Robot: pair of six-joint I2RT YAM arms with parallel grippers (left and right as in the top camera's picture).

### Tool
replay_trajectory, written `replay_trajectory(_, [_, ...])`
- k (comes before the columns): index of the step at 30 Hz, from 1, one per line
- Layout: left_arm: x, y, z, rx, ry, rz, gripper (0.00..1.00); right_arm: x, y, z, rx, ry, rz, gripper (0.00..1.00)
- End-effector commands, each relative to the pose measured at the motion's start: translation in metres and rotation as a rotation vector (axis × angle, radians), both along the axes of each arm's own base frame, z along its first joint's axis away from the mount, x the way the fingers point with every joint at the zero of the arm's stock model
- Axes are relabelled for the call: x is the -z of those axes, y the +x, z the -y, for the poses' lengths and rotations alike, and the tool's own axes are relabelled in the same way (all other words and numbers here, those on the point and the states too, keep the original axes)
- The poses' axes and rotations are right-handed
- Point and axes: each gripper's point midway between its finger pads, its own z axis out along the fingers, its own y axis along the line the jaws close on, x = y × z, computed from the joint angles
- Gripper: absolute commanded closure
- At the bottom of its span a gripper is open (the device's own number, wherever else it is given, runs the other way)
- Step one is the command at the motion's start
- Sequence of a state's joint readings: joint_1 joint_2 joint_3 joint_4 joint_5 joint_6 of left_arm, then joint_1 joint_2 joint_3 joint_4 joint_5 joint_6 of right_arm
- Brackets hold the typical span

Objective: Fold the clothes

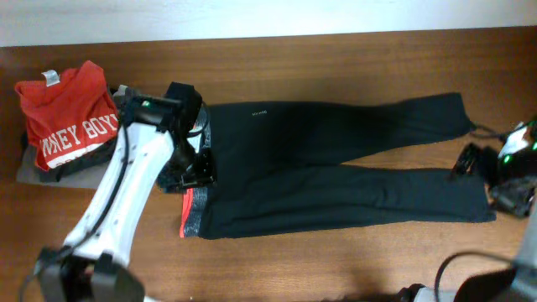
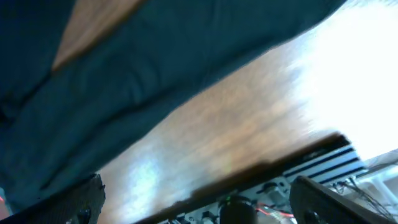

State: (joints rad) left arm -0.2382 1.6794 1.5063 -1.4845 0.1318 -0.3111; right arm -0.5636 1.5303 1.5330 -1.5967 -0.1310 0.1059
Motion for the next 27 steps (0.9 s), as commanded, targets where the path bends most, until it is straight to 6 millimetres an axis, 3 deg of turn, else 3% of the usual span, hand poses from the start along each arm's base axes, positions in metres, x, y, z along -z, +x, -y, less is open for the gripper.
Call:
replay_trajectory(1, [-0.014, -0.018, -0.011, -0.039, 0.025, 0.088, 0.4, 0.014, -0.022, -0.021, 0.013, 0.035, 0.023, 0.02])
replay_trajectory(6, [0.007, -0.039, -0.016, -0.104, 0.018, 0.115, 0.35, 0.027, -0.035, -0.029, 0.014, 0.053, -0.004, 0.01])
replay_trajectory(15, [0.08, -0.083, -0.023, -0.267, 0.033, 0.013, 0.36, 0.03, -0.03, -0.026, 0.01, 0.042, 0.013, 0.01])
replay_trajectory(19, [0.1, -0.08, -0.024, -0.398, 0.01, 0.02, 0.37, 0.03, -0.025, -0.022, 0.009, 0.027, 0.036, 0.01])
replay_trajectory(26, [0.114, -0.069, -0.019, -0.596, -0.021, 0.049, 0.37, 0.031, -0.021, -0.02, 0.009, 0.02, 0.047, 0.01])
replay_trajectory(27, [0.117, -0.069, -0.02, -0.627, -0.016, 0.05, 0.41, 0.032, -0.021, -0.02, 0.009, 0.021, 0.045, 0.01])
